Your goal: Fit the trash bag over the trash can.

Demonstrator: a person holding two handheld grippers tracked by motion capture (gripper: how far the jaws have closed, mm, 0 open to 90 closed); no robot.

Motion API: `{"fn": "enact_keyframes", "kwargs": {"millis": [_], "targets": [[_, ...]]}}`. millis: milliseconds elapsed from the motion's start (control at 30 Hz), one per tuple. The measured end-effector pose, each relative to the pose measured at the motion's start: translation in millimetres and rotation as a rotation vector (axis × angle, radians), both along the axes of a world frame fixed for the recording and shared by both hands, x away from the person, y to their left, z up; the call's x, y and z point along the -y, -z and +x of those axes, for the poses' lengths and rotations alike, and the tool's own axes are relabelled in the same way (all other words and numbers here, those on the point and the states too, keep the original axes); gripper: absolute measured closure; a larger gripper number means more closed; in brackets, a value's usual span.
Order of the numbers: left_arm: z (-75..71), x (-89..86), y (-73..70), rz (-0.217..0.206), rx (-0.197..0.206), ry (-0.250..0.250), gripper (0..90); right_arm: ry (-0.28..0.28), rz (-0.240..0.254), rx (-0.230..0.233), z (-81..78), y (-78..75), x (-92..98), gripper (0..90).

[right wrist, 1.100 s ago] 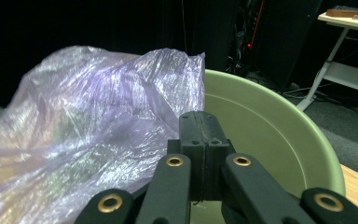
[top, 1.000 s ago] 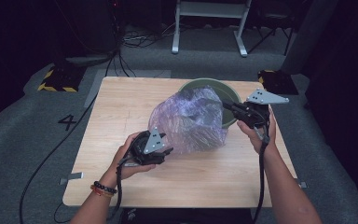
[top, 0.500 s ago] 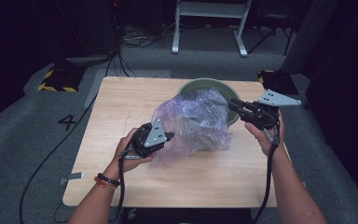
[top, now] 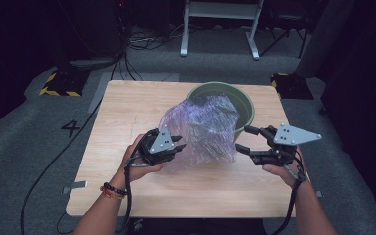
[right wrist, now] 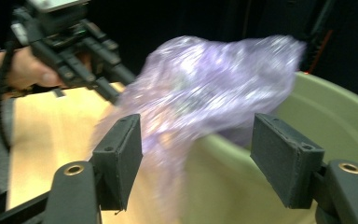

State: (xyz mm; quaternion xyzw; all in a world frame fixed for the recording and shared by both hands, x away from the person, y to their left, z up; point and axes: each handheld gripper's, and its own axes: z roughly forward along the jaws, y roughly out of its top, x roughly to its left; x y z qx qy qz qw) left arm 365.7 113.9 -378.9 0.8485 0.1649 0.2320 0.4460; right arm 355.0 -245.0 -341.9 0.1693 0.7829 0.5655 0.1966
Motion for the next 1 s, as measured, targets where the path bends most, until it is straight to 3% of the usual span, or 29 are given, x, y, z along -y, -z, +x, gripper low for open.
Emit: {"fn": "enact_keyframes", "kwargs": {"millis": [200,333,433,567,667,800,1000], "targets": [[-4.0,1.8,4.7,-0.047,-0.032,-0.012,20.8,-0.031,-0.025,-0.035,-8.1,19.6,-9.6,30.9],[-8.8,6.3,6.7,-0.023,-0.026,0.018,17.6,-0.030,-0.055,-0.071,-4.7,31.7,-18.0,30.6],[-9.7,10.4,7.8,-0.009,-0.032,0.031,17.5,-0.013,-0.067,-0.058,-1.9,37.6,-24.8,42.8],[-9.8,12.1,8.2,-0.014,-0.034,0.039,17.7,-0.008,-0.085,-0.048,2.9,40.7,-34.6,72.9],[-10.3,12.2,10.7,-0.024,-0.037,0.034,16.8,-0.019,-0.072,-0.031,5.3,42.6,-37.3,87.1],[-12.5,14.1,16.3,0.010,-0.018,0.021,15.8,-0.033,-0.008,-0.015,2.6,39.7,-32.3,89.0],[-13.5,24.1,20.1,0.062,0.023,-0.004,16.1,-0.060,0.162,-0.007,-2.1,22.6,-20.3,88.9]]}}
